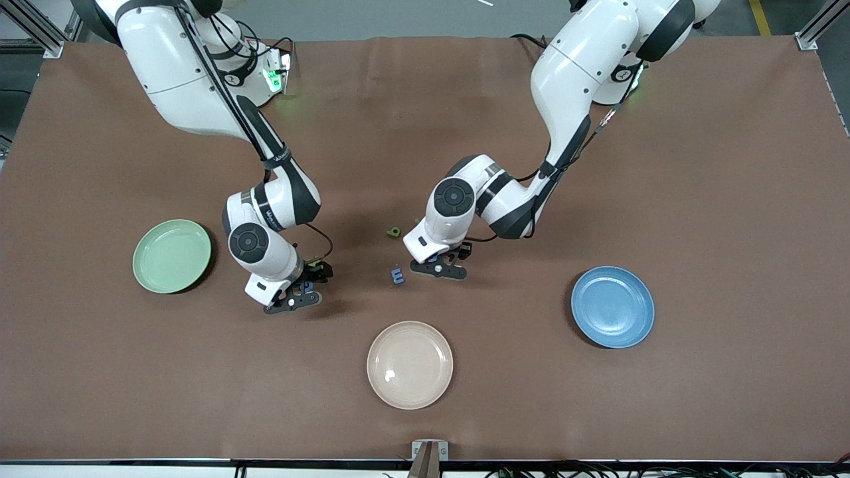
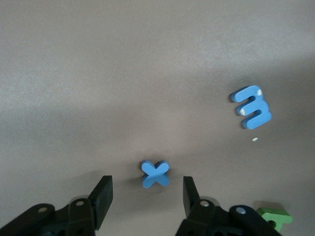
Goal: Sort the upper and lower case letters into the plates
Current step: 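Grasp the blue x with the left gripper while the right gripper grasps G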
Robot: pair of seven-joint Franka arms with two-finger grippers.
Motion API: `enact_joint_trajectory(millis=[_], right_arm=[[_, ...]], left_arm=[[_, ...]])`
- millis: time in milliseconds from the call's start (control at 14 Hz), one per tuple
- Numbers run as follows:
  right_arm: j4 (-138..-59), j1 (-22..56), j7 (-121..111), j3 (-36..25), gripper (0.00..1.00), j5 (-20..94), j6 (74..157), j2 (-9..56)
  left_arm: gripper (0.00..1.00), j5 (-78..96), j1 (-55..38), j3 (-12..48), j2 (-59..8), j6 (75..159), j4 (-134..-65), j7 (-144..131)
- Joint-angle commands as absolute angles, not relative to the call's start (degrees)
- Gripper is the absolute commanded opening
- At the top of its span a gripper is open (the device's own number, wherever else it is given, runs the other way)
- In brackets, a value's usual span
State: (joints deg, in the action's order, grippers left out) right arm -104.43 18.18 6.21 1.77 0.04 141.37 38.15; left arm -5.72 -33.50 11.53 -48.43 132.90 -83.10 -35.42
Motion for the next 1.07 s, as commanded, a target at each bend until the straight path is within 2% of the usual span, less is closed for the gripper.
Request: enact_joint_trajectory(millis=[0, 143, 430, 573, 788, 1002], right_arm=[[-106.79, 18.54, 6.50, 1.58, 0.81, 1.49, 142.38, 36.56], [-106.61, 18.54, 6.42, 1.50, 0.64, 1.49, 142.47, 36.47], [-106.35, 18.54, 6.42, 1.49, 0.37, 1.49, 142.65, 36.47], [-106.17, 18.54, 6.42, 1.41, 0.28, 1.49, 142.65, 36.47], [-105.65, 18.46, 6.42, 1.41, 0.18, 1.49, 142.82, 36.47], [-104.94, 18.28, 6.42, 1.32, 0.18, 1.49, 141.33, 34.64]], left_arm=[[0.64, -7.03, -34.45, 10.90, -49.66, 132.98, -81.56, -34.98], [0.63, -7.03, -34.63, 10.90, -49.83, 132.98, -81.56, -35.07], [0.52, -6.94, -35.77, 9.67, -50.63, 133.07, -81.56, -35.07], [0.47, -7.03, -36.65, 9.41, -51.50, 133.07, -80.34, -35.15], [0.27, -7.03, -36.91, 8.88, -51.59, 133.07, -80.07, -35.07], [0.08, -8.34, -37.71, 7.82, -51.68, 133.07, -79.98, -35.07]])
